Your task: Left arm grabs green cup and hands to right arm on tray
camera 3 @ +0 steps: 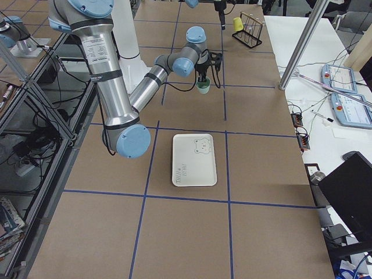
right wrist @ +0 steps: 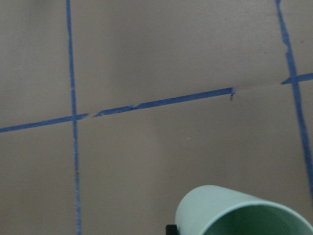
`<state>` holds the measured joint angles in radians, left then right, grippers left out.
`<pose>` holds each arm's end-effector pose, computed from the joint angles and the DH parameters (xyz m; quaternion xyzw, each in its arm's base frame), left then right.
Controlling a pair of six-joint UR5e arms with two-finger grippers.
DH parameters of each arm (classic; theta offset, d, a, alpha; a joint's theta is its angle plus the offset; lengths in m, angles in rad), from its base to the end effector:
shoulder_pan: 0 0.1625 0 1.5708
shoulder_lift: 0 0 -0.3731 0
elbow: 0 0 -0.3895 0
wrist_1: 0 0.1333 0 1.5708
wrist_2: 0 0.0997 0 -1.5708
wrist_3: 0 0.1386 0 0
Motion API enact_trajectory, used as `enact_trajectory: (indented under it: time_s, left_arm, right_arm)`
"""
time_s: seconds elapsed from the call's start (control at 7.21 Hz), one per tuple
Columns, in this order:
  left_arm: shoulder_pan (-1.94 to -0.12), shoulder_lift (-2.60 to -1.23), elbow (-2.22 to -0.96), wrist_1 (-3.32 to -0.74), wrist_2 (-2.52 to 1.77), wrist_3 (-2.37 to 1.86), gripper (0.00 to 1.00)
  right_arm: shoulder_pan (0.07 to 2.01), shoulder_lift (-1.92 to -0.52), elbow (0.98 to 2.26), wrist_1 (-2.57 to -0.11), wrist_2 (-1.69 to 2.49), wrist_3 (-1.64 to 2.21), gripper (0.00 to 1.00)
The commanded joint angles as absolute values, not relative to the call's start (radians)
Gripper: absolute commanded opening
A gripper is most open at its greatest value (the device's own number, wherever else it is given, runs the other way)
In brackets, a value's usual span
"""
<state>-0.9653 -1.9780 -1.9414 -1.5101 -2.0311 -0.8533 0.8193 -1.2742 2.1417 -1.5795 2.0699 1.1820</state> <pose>0.2723 -0.5194 0.2598 0.1124 0.3870 -0.0332 0.9146 -0.3049 -0.4244 0.2263 0.0443 -0.4596 0.0877 0.8827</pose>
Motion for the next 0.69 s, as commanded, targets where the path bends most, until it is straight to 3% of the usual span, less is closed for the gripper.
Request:
enact_trajectory:
  time_s: [0.0, 0.42, 0.55]
  left_arm:
    - [-1.078, -1.838, -2.019, -1.297, -2.042, -0.369, 1.0]
    - [-1.351, -1.647, -1.924, -1.304, -2.266, -0.033, 1.0]
    - [-1.379, -1.524, -1.922, -1.313, -2.282, -0.026, 1.0]
  right_arm:
    - [0.9, -1.346, 2.172, -1.741, 2.072, 0.922, 0.0]
    - [1.049, -1.566, 2.166, -1.735, 2.08, 0.553, 0.01]
    - [1.084, -1.63, 2.161, -1.686, 2.121, 0.504, 0.01]
